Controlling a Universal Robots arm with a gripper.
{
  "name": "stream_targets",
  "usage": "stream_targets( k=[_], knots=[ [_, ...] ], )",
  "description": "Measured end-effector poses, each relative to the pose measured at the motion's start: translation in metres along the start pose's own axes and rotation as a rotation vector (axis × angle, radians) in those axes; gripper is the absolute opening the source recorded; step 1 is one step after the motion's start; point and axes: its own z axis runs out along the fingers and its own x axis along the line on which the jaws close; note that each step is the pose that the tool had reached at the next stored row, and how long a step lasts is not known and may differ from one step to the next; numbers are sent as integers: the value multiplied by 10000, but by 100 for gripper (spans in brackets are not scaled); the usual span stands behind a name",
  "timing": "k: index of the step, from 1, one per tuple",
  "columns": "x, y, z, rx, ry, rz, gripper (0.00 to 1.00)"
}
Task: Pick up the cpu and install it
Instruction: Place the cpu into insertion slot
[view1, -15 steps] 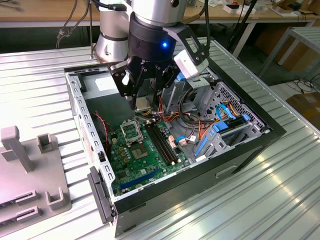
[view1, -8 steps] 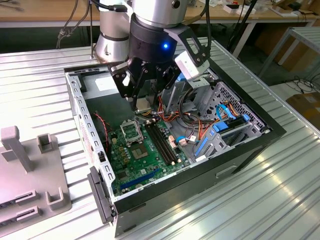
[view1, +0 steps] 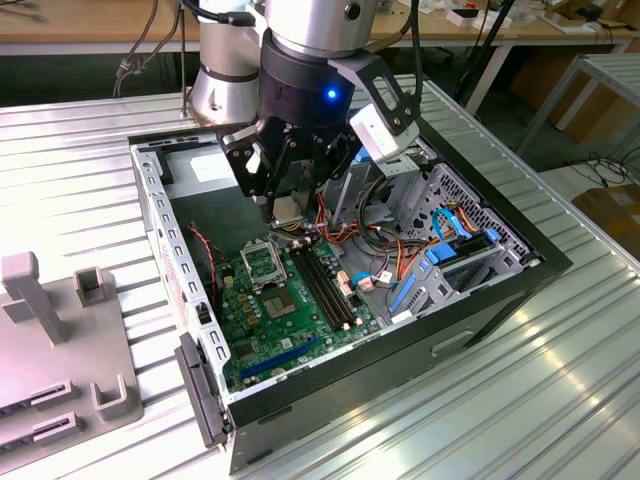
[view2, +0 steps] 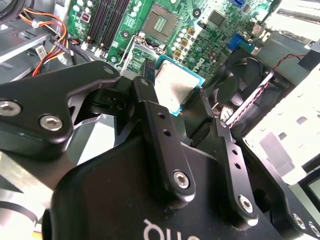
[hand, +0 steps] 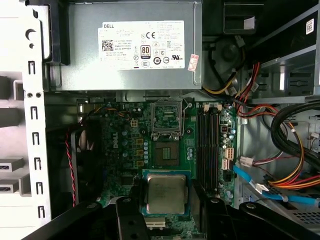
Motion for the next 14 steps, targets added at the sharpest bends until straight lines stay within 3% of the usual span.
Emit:
stream_targets(
  k=[6,14],
  knots=[
    [-14,1,30,-1,-1,0,47],
    [-16,-36,139,0,0,0,47]
  ],
)
